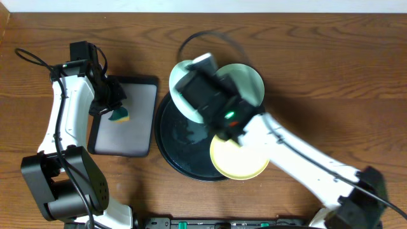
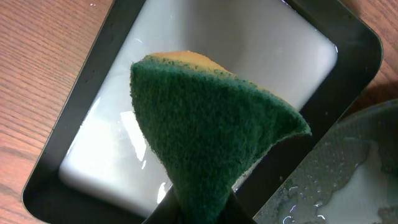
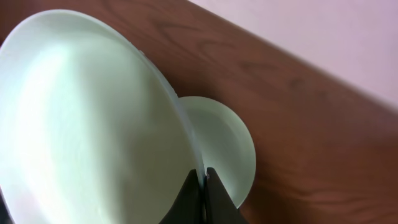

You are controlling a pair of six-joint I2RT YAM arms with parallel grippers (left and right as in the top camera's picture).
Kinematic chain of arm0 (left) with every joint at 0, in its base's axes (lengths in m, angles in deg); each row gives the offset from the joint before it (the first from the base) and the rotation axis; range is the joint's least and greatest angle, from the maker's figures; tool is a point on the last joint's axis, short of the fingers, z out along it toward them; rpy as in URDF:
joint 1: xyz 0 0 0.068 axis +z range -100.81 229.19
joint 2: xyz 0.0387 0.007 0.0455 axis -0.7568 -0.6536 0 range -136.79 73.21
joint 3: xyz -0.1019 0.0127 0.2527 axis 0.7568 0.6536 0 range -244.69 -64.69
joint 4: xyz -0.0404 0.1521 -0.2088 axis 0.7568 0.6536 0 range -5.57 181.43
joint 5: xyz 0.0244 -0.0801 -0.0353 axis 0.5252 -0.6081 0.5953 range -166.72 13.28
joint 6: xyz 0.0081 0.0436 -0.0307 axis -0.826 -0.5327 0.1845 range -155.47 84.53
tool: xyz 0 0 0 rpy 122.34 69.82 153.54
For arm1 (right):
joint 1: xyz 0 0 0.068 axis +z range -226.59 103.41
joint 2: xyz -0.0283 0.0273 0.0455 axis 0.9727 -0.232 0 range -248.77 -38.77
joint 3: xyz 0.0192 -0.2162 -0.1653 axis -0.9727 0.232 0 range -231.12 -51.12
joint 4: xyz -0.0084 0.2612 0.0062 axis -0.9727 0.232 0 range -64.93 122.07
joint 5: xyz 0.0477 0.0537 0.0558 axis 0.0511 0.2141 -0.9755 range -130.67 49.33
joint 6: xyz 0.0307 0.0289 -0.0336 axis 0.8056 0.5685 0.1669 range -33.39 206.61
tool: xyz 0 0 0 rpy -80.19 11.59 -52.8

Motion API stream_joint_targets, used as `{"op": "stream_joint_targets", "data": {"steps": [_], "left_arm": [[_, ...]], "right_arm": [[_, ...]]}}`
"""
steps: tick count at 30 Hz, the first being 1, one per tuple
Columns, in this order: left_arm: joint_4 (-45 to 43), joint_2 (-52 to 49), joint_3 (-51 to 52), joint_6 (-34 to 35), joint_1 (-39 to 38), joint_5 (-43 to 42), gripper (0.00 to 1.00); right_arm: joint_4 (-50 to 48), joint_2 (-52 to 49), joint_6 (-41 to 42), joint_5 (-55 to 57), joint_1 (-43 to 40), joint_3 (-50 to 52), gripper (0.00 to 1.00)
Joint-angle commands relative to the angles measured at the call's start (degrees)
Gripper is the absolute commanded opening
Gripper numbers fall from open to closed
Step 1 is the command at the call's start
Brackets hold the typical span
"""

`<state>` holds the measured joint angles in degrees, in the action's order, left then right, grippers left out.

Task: Clean dirty plates on tray and stack at the side
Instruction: 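Lift the gripped pale green plate with right gripper off the tray, then place the pale green plate on the table right of the tray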

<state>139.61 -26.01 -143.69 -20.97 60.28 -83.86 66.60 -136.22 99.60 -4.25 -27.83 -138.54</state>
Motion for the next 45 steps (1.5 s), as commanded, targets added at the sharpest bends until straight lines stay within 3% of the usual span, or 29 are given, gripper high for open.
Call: {"op": "stream_joint_targets", "data": {"steps": [1, 12, 23, 36, 45], "left_arm": [[0.1, 0.3, 0.2, -1.2, 0.1, 0.5, 0.08], [0.1, 0.3, 0.1, -1.2, 0.1, 0.1, 0.07], [0.0, 0.3, 0.2, -1.2, 0.1, 0.1, 0.08], [0.0, 0.3, 0.2, -1.2, 0.1, 0.1, 0.08], [0.2, 0.3, 0.2, -1.2, 0.1, 0.1, 0.08]], "right_arm": [[1.1, 7.4, 4.4, -18.5, -8.4, -0.9, 0.01], [11.8, 14.4, 9.9, -37.1, -33.2, -0.9, 0.01], [19.6, 13.6, 10.6, -38.2, -47.9, 3.3, 0.01], [8.2, 13.5, 10.5, -38.1, -59.3, 22.1, 0.01], [-1.9, 13.5, 4.0, -39.8, -62.3, 30.9, 0.01]]}}
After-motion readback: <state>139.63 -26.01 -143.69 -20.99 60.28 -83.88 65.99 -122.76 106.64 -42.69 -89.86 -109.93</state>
